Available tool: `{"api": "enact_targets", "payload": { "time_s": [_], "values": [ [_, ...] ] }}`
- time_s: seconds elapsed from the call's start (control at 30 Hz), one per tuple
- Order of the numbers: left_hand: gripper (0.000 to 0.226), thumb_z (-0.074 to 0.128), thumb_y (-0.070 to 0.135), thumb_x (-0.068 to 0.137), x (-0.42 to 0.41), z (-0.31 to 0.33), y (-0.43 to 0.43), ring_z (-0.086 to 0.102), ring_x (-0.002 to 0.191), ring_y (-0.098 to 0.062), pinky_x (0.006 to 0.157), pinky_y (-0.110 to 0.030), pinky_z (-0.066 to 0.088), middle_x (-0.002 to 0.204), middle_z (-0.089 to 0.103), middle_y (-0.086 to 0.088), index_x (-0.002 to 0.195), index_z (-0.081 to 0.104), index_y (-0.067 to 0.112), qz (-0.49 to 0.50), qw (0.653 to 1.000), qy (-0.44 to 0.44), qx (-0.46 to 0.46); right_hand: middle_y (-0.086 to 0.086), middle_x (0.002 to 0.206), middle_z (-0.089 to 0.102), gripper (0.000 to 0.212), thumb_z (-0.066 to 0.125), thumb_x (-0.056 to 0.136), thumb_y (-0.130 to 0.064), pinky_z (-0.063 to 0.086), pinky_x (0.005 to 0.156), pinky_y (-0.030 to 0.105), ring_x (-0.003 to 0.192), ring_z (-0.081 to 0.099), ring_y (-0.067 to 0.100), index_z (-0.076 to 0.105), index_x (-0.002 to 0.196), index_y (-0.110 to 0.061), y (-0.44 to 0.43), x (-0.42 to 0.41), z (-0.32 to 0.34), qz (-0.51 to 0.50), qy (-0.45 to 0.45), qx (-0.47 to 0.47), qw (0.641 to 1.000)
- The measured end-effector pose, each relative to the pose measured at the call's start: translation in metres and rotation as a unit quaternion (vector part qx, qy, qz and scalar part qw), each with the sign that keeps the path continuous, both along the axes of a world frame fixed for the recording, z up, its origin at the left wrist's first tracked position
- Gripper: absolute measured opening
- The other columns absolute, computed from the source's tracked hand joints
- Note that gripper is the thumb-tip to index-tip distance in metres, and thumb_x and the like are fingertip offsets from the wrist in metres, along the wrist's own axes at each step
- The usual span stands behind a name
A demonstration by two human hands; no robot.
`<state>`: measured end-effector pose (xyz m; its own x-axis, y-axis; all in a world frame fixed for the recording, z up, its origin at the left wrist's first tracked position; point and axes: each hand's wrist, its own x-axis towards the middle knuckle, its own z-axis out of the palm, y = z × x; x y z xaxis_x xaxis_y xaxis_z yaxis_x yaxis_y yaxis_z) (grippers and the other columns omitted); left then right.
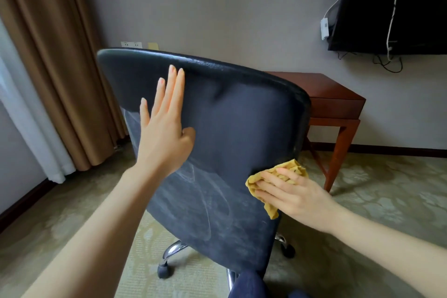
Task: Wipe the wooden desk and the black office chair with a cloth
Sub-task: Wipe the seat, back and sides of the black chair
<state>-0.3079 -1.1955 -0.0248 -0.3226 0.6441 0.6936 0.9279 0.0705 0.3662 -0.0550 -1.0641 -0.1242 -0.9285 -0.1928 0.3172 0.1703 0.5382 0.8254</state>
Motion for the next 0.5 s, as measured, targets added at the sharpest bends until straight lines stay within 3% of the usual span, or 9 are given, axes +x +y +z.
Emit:
{"api": "enact_targets", "payload": {
  "time_s": [0.1,0.2,0.33,0.5],
  "values": [
    [0.095,0.053,-0.001,0.077,-0.005,-0.030,-0.008,-0.010,0.145,-0.011,0.116,-0.047,-0.001,0.153,-0.015,0.017,0.151,-0.001,0.027,0.003,0.998,-0.050,-0.023,0.002,0.121,0.066,0.035,0.058,0.085,-0.005,0.041,0.102,0.038,0.114,0.061,0.019,0.068,0.117,-0.015,-0.002,-0.008,0.027,0.022,0.024,0.018,0.999],
    [0.093,0.053,-0.001,0.080,-0.012,-0.059,-0.018,-0.011,0.144,-0.009,0.117,-0.046,-0.002,0.151,-0.017,0.019,0.151,0.000,0.027,0.016,0.994,-0.103,-0.046,0.002,0.124,0.064,0.033,0.048,0.093,-0.006,0.044,0.101,0.040,0.113,0.061,0.021,0.066,0.120,-0.015,-0.006,-0.029,0.061,0.046,0.098,0.026,0.994],
    [0.093,0.051,0.001,0.081,-0.011,-0.086,-0.030,-0.014,0.143,-0.006,0.117,-0.042,-0.007,0.150,-0.017,0.021,0.150,-0.003,0.031,0.017,0.985,-0.152,-0.075,0.000,0.126,0.063,0.032,0.063,0.089,-0.011,0.047,0.097,0.037,0.116,0.059,0.021,0.066,0.121,-0.015,-0.014,-0.067,0.099,0.062,0.188,0.048,0.979],
    [0.094,0.051,-0.001,0.081,-0.016,-0.106,-0.041,-0.016,0.141,-0.001,0.115,-0.037,-0.009,0.151,-0.016,0.023,0.149,-0.004,0.034,0.007,0.979,-0.184,-0.087,-0.002,0.124,0.064,0.031,0.053,0.094,-0.009,0.048,0.096,0.035,0.114,0.061,0.018,0.066,0.121,-0.020,-0.027,-0.126,0.107,0.054,0.256,0.014,0.965]
  ]
}}
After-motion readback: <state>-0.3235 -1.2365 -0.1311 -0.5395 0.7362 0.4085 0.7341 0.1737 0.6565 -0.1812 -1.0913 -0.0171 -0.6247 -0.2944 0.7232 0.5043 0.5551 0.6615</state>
